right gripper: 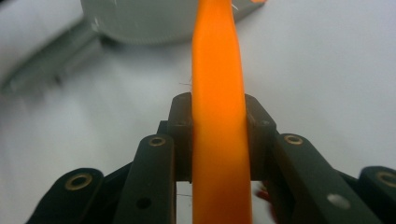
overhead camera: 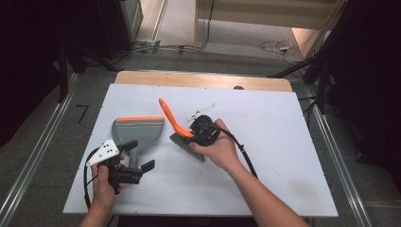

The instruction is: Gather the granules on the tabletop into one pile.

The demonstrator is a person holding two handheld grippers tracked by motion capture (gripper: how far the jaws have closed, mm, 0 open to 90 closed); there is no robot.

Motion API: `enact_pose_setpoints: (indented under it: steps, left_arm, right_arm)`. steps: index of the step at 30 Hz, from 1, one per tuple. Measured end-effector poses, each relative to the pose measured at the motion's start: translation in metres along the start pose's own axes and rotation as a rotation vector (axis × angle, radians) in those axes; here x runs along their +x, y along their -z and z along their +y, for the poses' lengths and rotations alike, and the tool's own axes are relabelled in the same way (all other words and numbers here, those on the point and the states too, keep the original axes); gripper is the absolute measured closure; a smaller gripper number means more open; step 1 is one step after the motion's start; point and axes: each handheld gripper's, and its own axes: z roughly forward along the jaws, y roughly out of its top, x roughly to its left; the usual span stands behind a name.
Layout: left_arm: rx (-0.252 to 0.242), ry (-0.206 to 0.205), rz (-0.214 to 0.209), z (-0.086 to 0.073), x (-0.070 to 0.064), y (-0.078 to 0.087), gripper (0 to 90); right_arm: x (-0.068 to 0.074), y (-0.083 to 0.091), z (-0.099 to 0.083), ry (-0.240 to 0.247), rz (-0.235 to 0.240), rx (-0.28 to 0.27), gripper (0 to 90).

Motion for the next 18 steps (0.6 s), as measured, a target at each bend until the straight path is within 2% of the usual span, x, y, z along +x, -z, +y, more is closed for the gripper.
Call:
enact_pose_setpoints:
  steps: [2,5,8,10,11,12,13,16,18]
  left_arm:
    - [0.001,0.001,0.004,0.0,0.0,0.001,0.0]
    - [-0.004,0.002,0.005,0.0,0.001,0.003,0.0]
    - [-0.006,0.002,0.003,0.0,0.001,0.003,0.0]
    - [-0.005,0.002,0.002,0.0,0.001,0.003,0.0]
    - [-0.004,0.001,0.003,0.0,0.001,0.003,0.0]
    - [-0.004,0.001,0.003,0.0,0.001,0.003,0.0]
    - [-0.004,0.001,0.003,0.0,0.001,0.003,0.0]
    - [-0.003,0.001,0.004,0.0,0.001,0.003,0.0]
    - [-0.003,0.0,0.004,0.0,0.001,0.003,0.0]
  right_arm:
    - [0.004,-0.006,0.002,-0.107,0.054,-0.022,68.6]
    - [0.009,-0.016,0.003,-0.193,0.025,-0.038,68.6]
    - [0.007,-0.029,0.001,-0.252,0.004,-0.027,68.6]
    - [0.002,-0.036,-0.002,-0.267,-0.011,-0.022,68.6]
    - [0.0,-0.037,-0.003,-0.256,-0.043,-0.028,68.3]
    - [-0.003,-0.037,-0.003,-0.243,-0.056,-0.02,68.1]
    - [-0.005,-0.037,-0.003,-0.268,-0.055,-0.013,68.0]
    - [-0.013,-0.036,-0.008,-0.293,-0.086,-0.008,67.7]
    - [-0.017,-0.034,-0.012,-0.319,-0.086,-0.008,67.5]
